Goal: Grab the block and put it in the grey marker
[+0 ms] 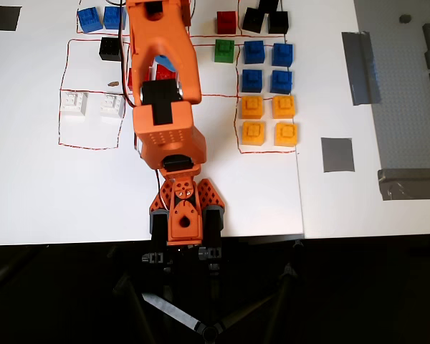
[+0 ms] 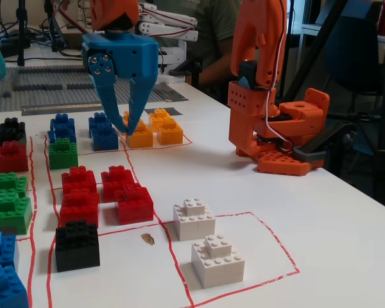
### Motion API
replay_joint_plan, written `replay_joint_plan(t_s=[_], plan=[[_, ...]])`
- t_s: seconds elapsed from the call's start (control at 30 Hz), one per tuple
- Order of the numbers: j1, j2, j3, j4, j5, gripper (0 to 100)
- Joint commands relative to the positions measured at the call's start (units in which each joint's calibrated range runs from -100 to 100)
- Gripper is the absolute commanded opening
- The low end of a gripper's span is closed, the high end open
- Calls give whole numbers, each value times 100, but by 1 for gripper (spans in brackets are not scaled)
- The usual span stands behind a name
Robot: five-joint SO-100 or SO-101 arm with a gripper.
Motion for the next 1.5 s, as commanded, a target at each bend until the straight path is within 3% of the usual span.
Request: replay_joint_plan(t_s=[0.0,0.6,0.83,1.07,1.47], plan=[[351,-699,-229,57,112,0],[2173,-630,-764,40,1084,1],[2456,-552,-791,40,1431,10],[2240,-181,-773,-9,1372,23],[1874,648,-1209,-425,1026,27]])
